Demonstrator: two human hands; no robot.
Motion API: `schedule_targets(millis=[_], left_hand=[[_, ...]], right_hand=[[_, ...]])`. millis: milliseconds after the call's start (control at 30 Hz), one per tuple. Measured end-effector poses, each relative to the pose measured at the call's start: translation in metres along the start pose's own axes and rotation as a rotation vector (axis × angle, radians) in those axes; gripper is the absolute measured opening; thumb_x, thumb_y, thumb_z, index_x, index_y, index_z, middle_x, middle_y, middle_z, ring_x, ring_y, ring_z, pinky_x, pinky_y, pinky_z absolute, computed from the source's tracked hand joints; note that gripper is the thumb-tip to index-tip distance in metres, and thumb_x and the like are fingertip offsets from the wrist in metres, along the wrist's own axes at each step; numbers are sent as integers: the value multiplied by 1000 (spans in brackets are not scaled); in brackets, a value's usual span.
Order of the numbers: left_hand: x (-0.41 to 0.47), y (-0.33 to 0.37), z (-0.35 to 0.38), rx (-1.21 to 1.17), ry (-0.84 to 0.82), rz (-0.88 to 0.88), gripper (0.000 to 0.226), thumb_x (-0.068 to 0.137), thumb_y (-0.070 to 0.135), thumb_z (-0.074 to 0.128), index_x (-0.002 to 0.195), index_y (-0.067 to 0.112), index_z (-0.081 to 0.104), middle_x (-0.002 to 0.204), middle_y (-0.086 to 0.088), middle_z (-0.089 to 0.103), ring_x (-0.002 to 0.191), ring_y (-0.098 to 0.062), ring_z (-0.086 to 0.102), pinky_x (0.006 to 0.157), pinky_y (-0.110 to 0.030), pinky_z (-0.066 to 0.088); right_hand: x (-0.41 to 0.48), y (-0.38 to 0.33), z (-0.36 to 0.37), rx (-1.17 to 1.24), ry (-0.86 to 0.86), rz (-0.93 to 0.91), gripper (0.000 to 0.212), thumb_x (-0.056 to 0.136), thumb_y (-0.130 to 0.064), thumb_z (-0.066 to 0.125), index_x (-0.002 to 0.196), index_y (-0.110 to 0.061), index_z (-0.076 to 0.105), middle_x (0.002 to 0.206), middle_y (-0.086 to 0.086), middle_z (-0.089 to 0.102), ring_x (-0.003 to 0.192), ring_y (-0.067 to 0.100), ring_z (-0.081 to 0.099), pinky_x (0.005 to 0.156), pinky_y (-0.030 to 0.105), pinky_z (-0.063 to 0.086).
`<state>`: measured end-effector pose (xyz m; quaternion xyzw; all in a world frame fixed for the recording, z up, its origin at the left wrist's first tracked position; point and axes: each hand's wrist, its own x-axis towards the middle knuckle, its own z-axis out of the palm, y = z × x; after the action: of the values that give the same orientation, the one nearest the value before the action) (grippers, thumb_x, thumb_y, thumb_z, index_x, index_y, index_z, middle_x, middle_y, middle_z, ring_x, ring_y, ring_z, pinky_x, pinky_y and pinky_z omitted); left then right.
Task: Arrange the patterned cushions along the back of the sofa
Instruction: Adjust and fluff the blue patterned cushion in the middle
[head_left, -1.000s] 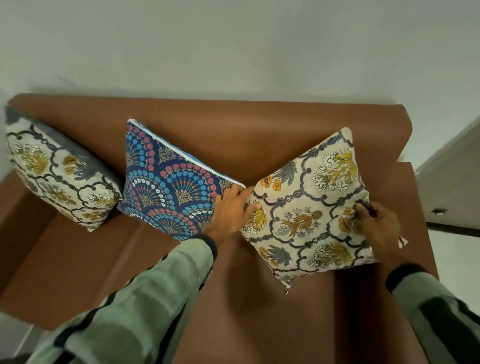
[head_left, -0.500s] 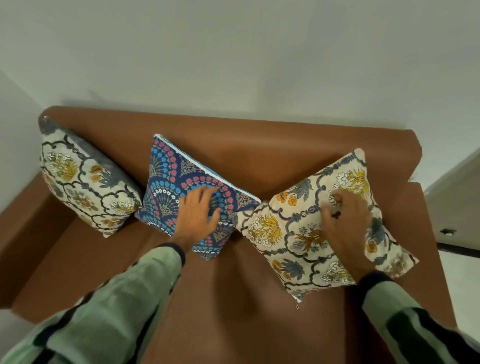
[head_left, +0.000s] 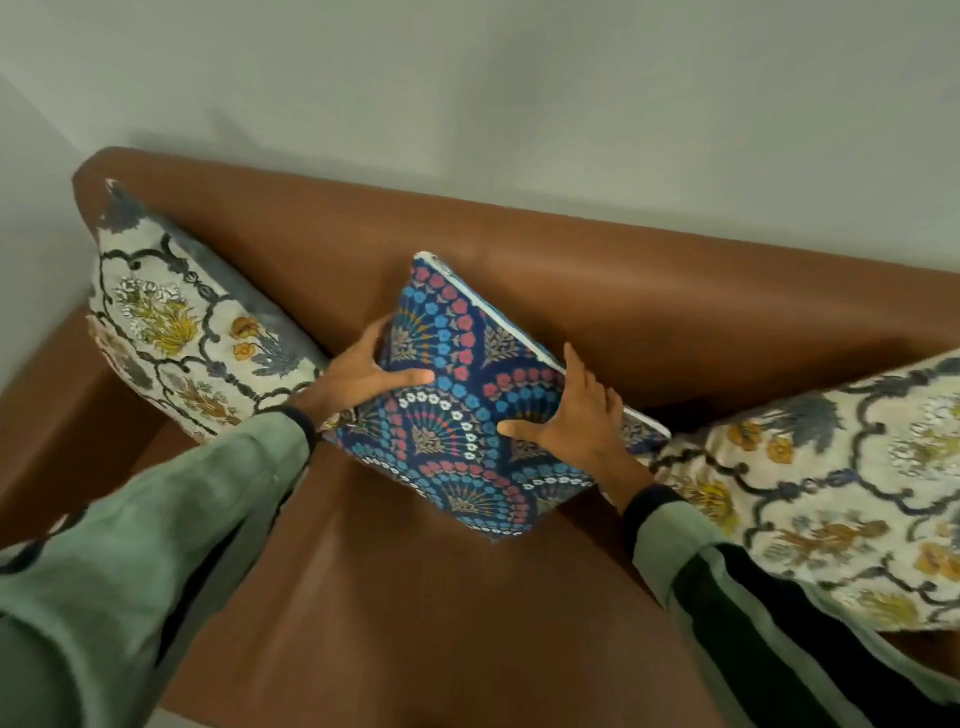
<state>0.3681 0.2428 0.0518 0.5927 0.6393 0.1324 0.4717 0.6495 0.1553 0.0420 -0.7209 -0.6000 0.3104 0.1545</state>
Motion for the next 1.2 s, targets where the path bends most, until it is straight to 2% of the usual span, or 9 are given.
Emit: schedule_targets(millis=[67, 167, 333, 467, 633, 733, 867, 1000, 1200], left_hand=[[-4, 0, 15, -12, 3, 52, 88, 47, 74, 87, 122, 61, 42, 129, 15, 65, 115, -13, 65, 102, -48, 52], [-23, 1, 33, -46, 94, 199, 81, 54, 78, 79, 123, 49, 49, 125, 15, 66, 115, -8, 62, 103, -46, 51], [-42, 11, 36, -24, 167, 265, 98, 55, 90, 62, 133, 33, 49, 130, 2, 63, 127, -23, 55, 107, -56, 43], [-49, 25, 40, -86, 192, 268, 88, 53, 94, 61, 124, 43, 48, 126, 4, 63, 124, -24, 56, 105, -56, 44], [-55, 58, 45, -233, 199, 269, 104, 50, 89, 68, 133, 27, 53, 128, 2, 65, 123, -22, 60, 104, -53, 48], [-58, 88, 42, -133, 280, 330, 100, 51, 91, 64, 133, 35, 49, 129, 7, 63, 126, -21, 56, 109, -55, 42], [-62, 130, 24, 80, 399, 469, 86, 51, 98, 54, 115, 41, 53, 113, 10, 66, 116, -19, 60, 103, -55, 44], [-56, 144, 28, 343, 278, 485, 91, 51, 100, 52, 119, 38, 54, 112, 7, 63, 116, -21, 56, 102, -53, 40], [-19, 99, 73, 570, 157, 400, 102, 59, 97, 47, 135, 29, 49, 119, -2, 56, 119, -27, 48, 99, -49, 32]], right_hand=[[4, -12, 16, -49, 47, 65, 120, 55, -80, 68, 147, -20, 22, 148, 13, 36, 139, 36, 30, 115, 60, 14], [-7, -30, 31, 11, 217, 116, 102, 53, -86, 62, 123, -15, 42, 125, 9, 51, 126, 34, 42, 111, 57, 21], [-32, -56, 33, 137, 379, 106, 82, 51, -89, 52, 91, -20, 36, 89, -1, 46, 99, 29, 50, 97, 49, 26], [-42, -58, 18, 132, 456, 92, 80, 53, -86, 61, 91, -21, 37, 88, -2, 46, 89, 18, 39, 92, 44, 26], [-39, -62, -31, 100, 458, 28, 82, 52, -82, 68, 94, -16, 42, 93, 3, 52, 95, 25, 48, 87, 41, 29], [-41, -68, -64, 120, 492, 34, 81, 50, -79, 71, 94, -17, 42, 94, 3, 59, 96, 26, 55, 90, 50, 37], [-55, -71, -84, 298, 511, 62, 84, 46, -86, 66, 94, -22, 38, 96, -3, 60, 96, 22, 58, 89, 52, 44], [-75, -56, -58, 626, 449, 170, 87, 49, -79, 71, 105, -19, 40, 101, -8, 60, 96, 18, 65, 76, 36, 57], [-63, -17, 4, 758, 349, 376, 94, 47, -79, 71, 112, -17, 42, 114, 6, 58, 104, 26, 62, 90, 51, 53]])
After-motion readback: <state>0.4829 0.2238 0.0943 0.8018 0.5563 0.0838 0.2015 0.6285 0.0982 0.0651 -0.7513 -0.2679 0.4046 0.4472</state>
